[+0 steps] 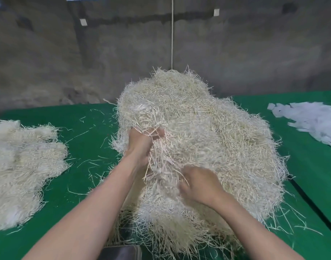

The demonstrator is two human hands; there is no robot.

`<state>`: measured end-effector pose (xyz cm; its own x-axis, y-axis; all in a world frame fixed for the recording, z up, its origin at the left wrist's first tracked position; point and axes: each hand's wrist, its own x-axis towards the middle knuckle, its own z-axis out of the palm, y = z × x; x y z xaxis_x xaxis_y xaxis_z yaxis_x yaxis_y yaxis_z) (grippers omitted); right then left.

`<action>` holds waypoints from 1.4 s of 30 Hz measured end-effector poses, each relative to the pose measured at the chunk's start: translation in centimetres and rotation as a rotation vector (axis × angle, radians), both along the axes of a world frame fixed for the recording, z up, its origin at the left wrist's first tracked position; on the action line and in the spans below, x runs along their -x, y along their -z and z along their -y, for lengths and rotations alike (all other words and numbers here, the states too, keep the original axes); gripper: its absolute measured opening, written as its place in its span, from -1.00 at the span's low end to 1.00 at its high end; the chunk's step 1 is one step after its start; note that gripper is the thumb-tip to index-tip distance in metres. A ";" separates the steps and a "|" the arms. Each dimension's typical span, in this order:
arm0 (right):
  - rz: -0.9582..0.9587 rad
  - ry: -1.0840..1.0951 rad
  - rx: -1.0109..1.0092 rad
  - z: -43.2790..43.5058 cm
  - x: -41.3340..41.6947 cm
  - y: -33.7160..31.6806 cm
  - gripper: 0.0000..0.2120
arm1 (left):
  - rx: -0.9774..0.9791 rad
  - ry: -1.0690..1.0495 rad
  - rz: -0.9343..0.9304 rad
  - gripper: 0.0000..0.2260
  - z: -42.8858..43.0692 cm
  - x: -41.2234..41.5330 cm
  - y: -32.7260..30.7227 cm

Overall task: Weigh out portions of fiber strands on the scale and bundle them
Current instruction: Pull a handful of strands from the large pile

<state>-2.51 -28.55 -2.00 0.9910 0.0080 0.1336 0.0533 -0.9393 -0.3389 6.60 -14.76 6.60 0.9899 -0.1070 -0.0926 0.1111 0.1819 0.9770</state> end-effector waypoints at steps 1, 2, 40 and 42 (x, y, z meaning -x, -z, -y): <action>0.149 0.028 -0.040 0.1 0.2 -1.4 -0.88 | -0.004 -0.001 0.003 -0.25 0.0 0.1 0.2; 0.308 0.062 -0.077 0.3 0.1 -2.8 -0.93 | 0.000 0.015 0.003 -0.30 0.1 0.3 0.1; -0.339 -0.050 -0.096 3.4 -2.3 1.1 -0.24 | 0.185 -0.043 -0.076 -0.28 -2.7 -0.8 -3.3; -0.250 -0.066 -0.231 3.7 -1.3 -2.4 -0.38 | 0.054 -0.062 -0.023 -0.14 -2.8 -1.3 -2.7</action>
<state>-1.20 -32.27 0.43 0.9917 0.0714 -0.1072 0.0003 -0.8336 -0.5523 7.87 -11.98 9.30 0.9925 -0.0511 -0.1110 0.1201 0.2414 0.9630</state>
